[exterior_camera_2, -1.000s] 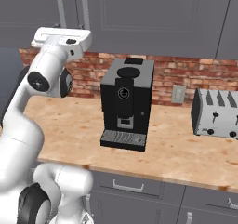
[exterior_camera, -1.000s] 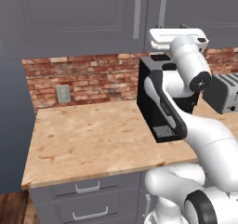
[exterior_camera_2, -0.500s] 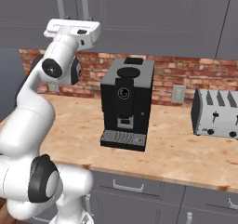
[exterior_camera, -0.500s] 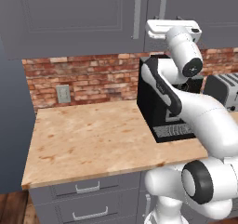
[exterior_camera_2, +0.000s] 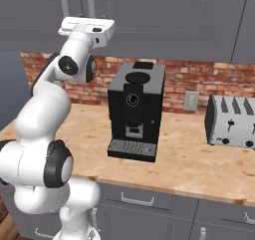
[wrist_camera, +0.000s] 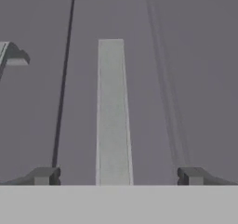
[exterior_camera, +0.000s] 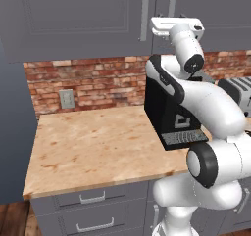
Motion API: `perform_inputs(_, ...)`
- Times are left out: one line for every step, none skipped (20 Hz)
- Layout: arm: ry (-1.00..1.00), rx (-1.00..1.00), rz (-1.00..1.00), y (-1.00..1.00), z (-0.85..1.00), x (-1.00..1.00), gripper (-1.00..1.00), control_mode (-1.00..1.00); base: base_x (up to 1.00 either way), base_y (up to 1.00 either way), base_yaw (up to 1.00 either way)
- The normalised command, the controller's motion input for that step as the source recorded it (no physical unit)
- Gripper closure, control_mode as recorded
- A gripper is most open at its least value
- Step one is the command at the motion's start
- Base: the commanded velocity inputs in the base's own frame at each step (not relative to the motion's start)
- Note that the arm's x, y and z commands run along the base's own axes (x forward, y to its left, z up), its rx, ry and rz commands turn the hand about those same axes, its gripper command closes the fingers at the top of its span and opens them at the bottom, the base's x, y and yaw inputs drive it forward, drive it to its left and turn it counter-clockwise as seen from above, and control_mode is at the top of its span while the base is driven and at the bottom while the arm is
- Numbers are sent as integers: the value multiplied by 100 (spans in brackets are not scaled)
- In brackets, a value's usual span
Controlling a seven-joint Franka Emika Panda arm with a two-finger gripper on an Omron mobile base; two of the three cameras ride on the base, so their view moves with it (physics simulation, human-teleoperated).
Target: Move the ketchup and ketchup from the cabinet to the dining counter.
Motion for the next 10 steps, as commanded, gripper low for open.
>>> perform_inputs(-3, 0, 0, -6, 0, 56, -100, -100, 0, 0, 0)
perform_inputs(-5, 0, 0, -6, 0, 56, -100, -100, 0, 0, 0)
perform_inputs(-6, 0, 0, -6, 0, 55, -100, -100, 0, 0, 0)
perform_inputs(-7, 0, 0, -6, 0, 54, -100, -100, 0, 0, 0)
perform_inputs(-7, 0, 0, -4, 0, 55, -100, -100, 0, 0, 0)
perform_inputs(-7, 0, 0, -5, 0, 54, -100, -100, 0, 0, 0)
perform_inputs(-8, 0, -1, -7, 0, 53, -100, -100, 0, 0, 0)
perform_inputs(-8, 0, -1, -9, 0, 53, -100, -100, 0, 0, 0)
perform_inputs(-7, 0, -3, -11, 0, 53, -100, -100, 0, 0, 0)
perform_inputs(-8, 0, -3, -14, 0, 46, -100, -100, 0, 0, 0)
